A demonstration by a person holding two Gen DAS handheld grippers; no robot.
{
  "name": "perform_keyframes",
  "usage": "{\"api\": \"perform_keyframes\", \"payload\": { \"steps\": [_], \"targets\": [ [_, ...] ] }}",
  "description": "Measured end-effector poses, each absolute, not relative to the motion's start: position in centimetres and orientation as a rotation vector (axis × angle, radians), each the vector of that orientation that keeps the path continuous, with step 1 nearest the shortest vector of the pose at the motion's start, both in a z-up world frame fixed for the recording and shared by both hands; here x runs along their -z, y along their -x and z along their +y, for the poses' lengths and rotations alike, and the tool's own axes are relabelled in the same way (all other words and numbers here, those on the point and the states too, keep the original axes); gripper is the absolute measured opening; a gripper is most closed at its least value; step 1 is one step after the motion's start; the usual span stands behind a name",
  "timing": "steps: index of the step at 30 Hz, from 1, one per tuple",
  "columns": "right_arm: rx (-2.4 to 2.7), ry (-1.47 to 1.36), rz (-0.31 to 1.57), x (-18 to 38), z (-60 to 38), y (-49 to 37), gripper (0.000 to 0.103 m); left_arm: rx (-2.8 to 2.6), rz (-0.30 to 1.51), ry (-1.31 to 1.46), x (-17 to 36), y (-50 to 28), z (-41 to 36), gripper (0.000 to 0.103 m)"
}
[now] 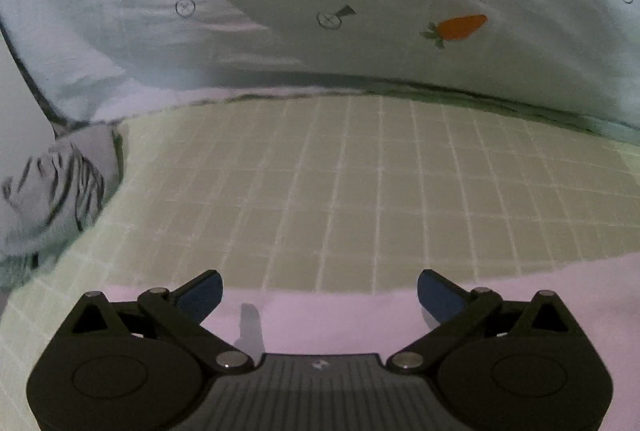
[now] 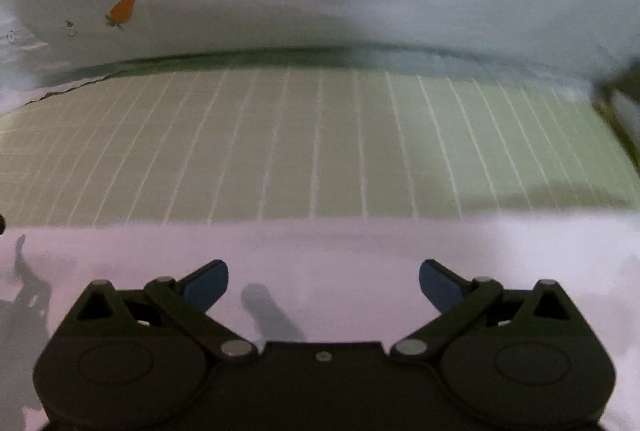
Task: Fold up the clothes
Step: 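Sweep both open grippers over the folded white shirt to flatten it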
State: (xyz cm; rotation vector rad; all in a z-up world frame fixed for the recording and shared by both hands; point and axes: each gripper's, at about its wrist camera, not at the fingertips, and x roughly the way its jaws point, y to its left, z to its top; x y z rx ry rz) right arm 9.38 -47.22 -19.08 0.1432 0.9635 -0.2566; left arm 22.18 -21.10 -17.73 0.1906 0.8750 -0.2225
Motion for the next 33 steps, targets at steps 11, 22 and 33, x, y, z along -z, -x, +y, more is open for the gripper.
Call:
{"api": "perform_keyframes", "payload": {
  "steps": [11,22,33],
  "targets": [
    [0.421,-0.391,1.008,19.5,-48.8,7.9,0.103,0.346,1.017,-0.187,18.3,-11.1,-20.3,0.102],
    [0.532,-0.224,0.820,15.2,-49.0,17.3,0.103,0.302,0.938,-0.217,15.4,-5.1,-17.6,0.102],
    [0.450,0.325,0.993,18.9,-46.9,16.5,0.103,0.192,1.000,-0.157,15.8,-2.1,-14.9,0.102]
  ]
}}
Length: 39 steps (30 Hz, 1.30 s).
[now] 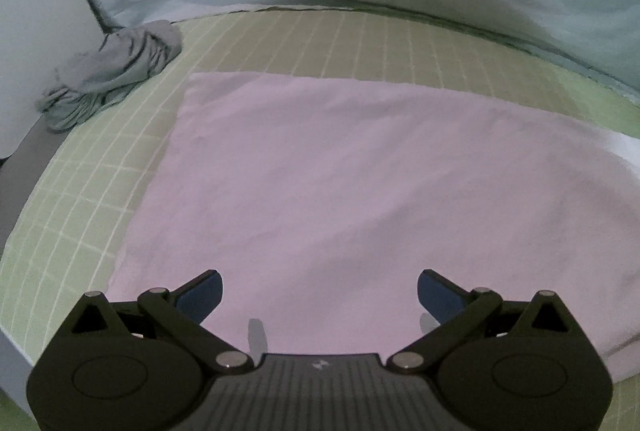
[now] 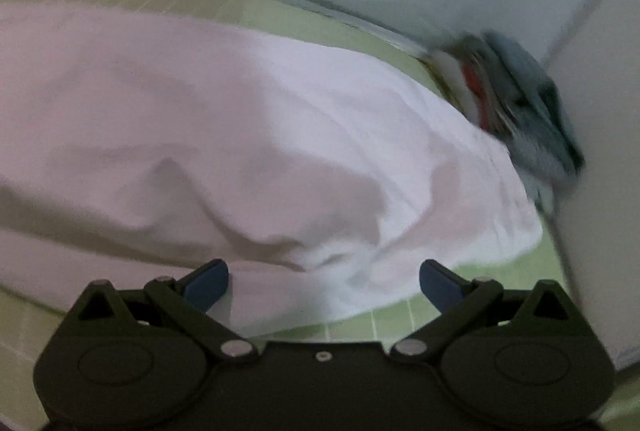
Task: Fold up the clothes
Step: 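Sweep both open grippers over the folded white shirt to flatten it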
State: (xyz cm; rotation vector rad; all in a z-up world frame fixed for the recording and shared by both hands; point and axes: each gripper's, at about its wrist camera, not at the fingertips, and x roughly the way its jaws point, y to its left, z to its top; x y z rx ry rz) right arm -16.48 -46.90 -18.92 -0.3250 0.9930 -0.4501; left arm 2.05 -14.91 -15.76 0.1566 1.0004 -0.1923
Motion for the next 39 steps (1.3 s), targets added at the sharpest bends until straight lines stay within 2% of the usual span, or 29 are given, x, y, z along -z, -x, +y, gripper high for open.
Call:
{"api": "perform_keyframes", "payload": {
  "steps": [5,14,16,18,20,24,28,34,39],
  "targets": [
    [0.308,0.522,0.938,19.6,-44.3,15.4,0.103,0.173,1.002,-0.180,15.6,-0.9,-14.9,0.102],
    [0.331,0.810,0.642,19.1,-40.0,14.6,0.103,0.111,1.062,-0.163,16.6,-0.5,-14.7,0.102],
    [0.387,0.754,0.584,17.4,-40.6,14.5,0.103,0.099,1.075,-0.162,16.9,-0.5,-14.5,0.102],
    [0.400,0.707,0.634,17.1,-41.7,14.2,0.103,0.090,1.090,-0.153,17.2,-0.5,-14.2,0.102],
    [0.377,0.752,0.765,18.8,-42.5,13.8,0.103,0.070,1.113,-0.140,17.8,-0.7,-13.8,0.102],
    [0.384,0.851,0.907,21.9,-43.7,14.4,0.103,0.020,1.146,-0.114,18.8,-1.4,-12.9,0.102],
    [0.614,0.788,0.932,21.4,-46.4,14.5,0.103,-0.036,1.172,-0.114,19.8,-2.0,-11.8,0.102],
    [0.709,0.656,0.812,17.1,-47.2,19.0,0.103,-0.083,1.223,-0.001,20.7,-2.6,-8.8,0.103],
    [0.697,0.605,0.955,19.6,-47.7,19.4,0.103,-0.097,1.227,0.060,20.7,-2.9,-6.7,0.103]
  ]
}}
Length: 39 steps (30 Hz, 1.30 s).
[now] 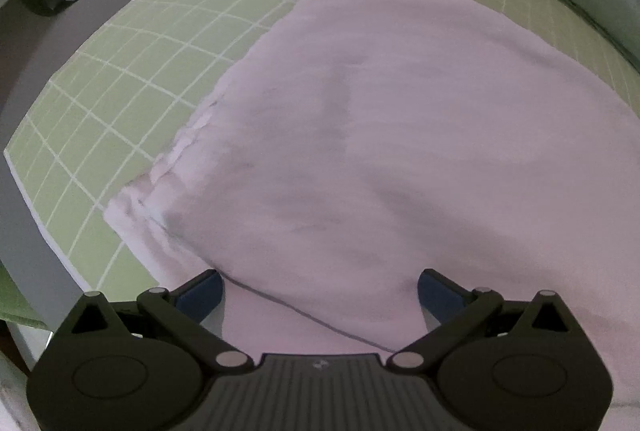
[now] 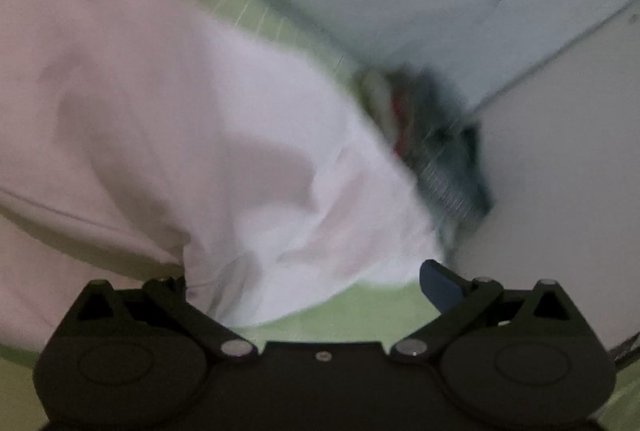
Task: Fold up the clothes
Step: 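Sweep both open grippers over the folded white shirt to flatten it, then grasp the folded shirt end with both grippers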
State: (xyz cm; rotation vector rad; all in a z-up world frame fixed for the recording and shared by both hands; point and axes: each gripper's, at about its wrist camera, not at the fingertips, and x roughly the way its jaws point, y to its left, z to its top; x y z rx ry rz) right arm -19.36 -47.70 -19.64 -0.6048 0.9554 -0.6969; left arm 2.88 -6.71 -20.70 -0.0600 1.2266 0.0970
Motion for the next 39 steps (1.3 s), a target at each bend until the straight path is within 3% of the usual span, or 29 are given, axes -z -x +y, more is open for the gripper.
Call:
{"api": "perform_keyframes", "payload": {
  "steps": [4,11,16,21,23,26,28,34,39],
  "targets": [
    [0.658,0.665,0.895,19.2,-45.6,18.6,0.103,-0.134,1.214,0.082,20.3,-2.9,-5.1,0.103],
    [0.496,0.827,0.851,20.9,-41.8,17.6,0.103,-0.187,1.130,0.370,19.5,-1.9,0.6,0.100],
    [0.383,0.929,0.816,21.7,-39.2,17.3,0.102,-0.212,1.108,0.441,19.5,-1.3,2.4,0.087],
    [0.314,0.925,0.850,22.4,-38.5,16.6,0.080,-0.194,1.086,0.451,19.7,-1.6,2.6,0.081],
    [0.282,0.916,0.867,22.5,-38.2,16.5,0.061,-0.191,1.080,0.455,19.8,-2.0,2.8,0.078],
    [0.233,0.913,0.881,22.5,-37.3,16.6,0.041,-0.199,1.074,0.442,19.8,-2.4,2.9,0.053],
    [0.210,0.921,0.888,22.7,-37.5,16.4,0.040,-0.211,1.075,0.435,19.8,-2.6,3.0,0.033],
    [0.180,0.953,0.913,22.3,-37.0,17.1,0.049,-0.198,1.071,0.467,19.9,-2.6,3.6,0.032],
    [0.145,1.015,0.958,23.0,-36.4,17.3,0.049,-0.186,1.071,0.483,20.0,-2.7,3.7,0.042]
  ]
}}
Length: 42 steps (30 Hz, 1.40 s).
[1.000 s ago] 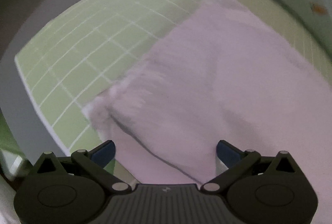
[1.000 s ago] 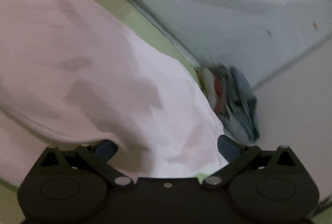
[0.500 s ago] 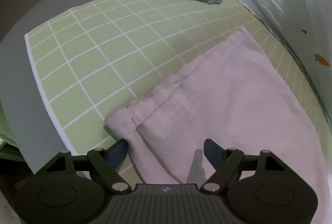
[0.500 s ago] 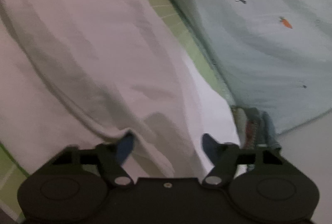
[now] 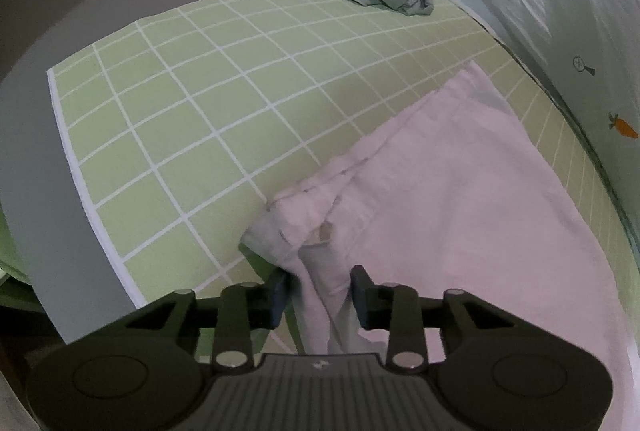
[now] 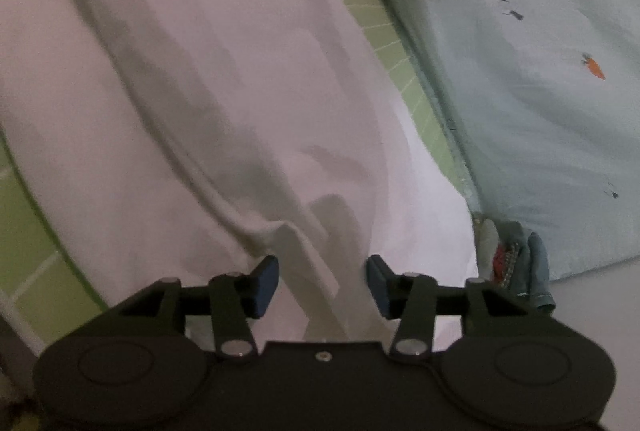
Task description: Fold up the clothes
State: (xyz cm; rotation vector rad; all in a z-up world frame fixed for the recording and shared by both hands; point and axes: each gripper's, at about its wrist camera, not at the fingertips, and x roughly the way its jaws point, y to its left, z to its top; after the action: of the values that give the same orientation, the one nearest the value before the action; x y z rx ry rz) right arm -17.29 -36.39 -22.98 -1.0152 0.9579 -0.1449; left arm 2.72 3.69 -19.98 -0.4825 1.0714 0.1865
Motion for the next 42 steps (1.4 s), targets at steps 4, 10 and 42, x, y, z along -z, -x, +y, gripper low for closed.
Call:
{"api": "perform_keyframes", "payload": {
  "steps": [4,10,42],
  "targets": [
    [0.117,1.077,0.985,23.6,-35.8,17.5,0.050,-0.176,1.070,0.486,20.0,-2.9,3.4,0.051],
    [0.054,1.151,0.966,24.2,-35.8,17.7,0.005,-0.212,1.076,0.451,20.0,-3.1,3.3,0.023],
    [0.204,0.876,0.901,20.7,-34.8,20.7,0.004,-0.186,0.884,0.369,14.5,1.2,5.5,0.028]
  ]
}}
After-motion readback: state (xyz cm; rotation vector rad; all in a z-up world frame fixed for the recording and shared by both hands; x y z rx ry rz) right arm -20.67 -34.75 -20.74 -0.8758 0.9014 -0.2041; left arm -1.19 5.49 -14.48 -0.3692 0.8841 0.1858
